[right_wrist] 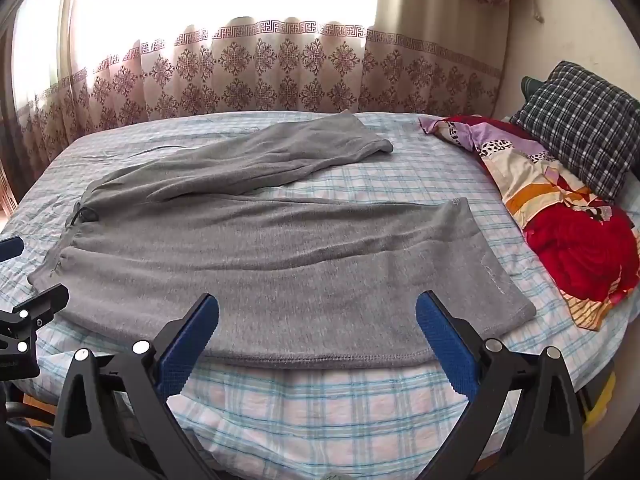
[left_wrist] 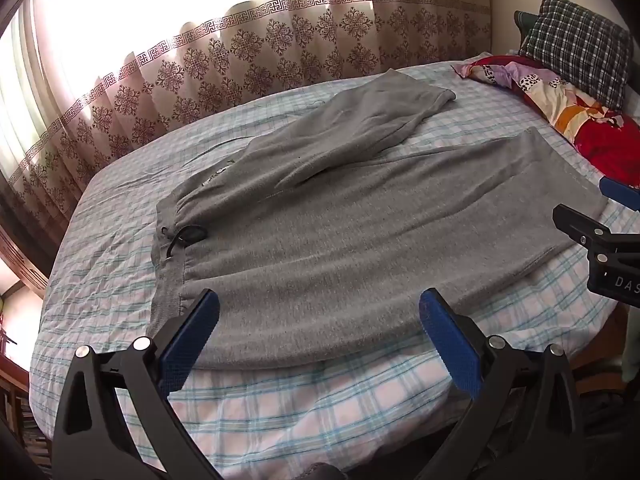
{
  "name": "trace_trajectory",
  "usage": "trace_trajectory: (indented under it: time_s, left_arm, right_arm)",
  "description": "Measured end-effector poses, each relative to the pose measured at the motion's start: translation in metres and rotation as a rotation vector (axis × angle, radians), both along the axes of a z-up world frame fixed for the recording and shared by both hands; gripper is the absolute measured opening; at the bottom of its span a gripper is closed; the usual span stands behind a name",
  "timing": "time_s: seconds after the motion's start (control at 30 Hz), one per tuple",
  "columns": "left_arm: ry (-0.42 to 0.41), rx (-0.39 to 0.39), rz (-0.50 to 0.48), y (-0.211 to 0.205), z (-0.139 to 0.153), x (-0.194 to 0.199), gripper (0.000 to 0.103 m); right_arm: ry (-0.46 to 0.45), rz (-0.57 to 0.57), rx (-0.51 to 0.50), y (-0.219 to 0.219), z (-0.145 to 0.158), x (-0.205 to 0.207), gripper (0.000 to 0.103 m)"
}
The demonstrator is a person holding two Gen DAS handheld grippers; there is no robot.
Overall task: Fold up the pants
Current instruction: 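Move both grippers, open, toward the grey sweatpants on the bed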
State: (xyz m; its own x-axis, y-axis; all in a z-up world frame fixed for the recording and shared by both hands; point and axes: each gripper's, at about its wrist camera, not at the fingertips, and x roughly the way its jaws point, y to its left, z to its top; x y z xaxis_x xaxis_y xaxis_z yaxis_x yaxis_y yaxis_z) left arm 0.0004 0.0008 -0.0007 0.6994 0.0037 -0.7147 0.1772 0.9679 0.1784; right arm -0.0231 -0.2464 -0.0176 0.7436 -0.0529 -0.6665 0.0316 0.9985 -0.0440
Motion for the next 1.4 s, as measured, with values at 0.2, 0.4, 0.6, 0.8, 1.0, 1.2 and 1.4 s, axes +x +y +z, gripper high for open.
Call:
trace_trajectory:
  time_s: [0.2,0.4,0.6,0.8,1.0,1.2,1.4]
  left_arm:
    - [0.015,0.0,0.006,-0.002,-0.007,0.002,0.101]
    - [0.032,-0.012,0.012,0.006,-0.013,0.005,0.101]
    - [0.045,-0.004,0.015,0.006,-0.015,0.006,0.101]
    - [0.067,-0.007,0.03,0.007,-0.019,0.01,0.101]
    - [0.088,-0.016,0.05,0.012,-0.024,0.013,0.101]
    - [0.107,-0.02,0.068,0.015,-0.028,0.017,0.101]
    - [0.119,-0.023,0.075,0.018,-0.031,0.018,0.101]
  right_arm:
    - [-0.002,0.005,0.007,-0.003,-0.005,0.0,0.098]
    - [0.005,0.003,0.003,-0.005,-0.01,0.004,0.098]
    - [0.009,0.002,0.004,-0.005,-0.01,0.003,0.098]
    - [0.016,-0.001,0.0,-0.001,-0.018,0.0,0.098]
    - [0.024,-0.003,0.002,0.001,-0.026,-0.001,0.098]
    - [0.045,-0.006,0.01,-0.001,-0.028,0.005,0.098]
    - [0.05,-0.009,0.015,-0.002,-0.029,0.004,0.098]
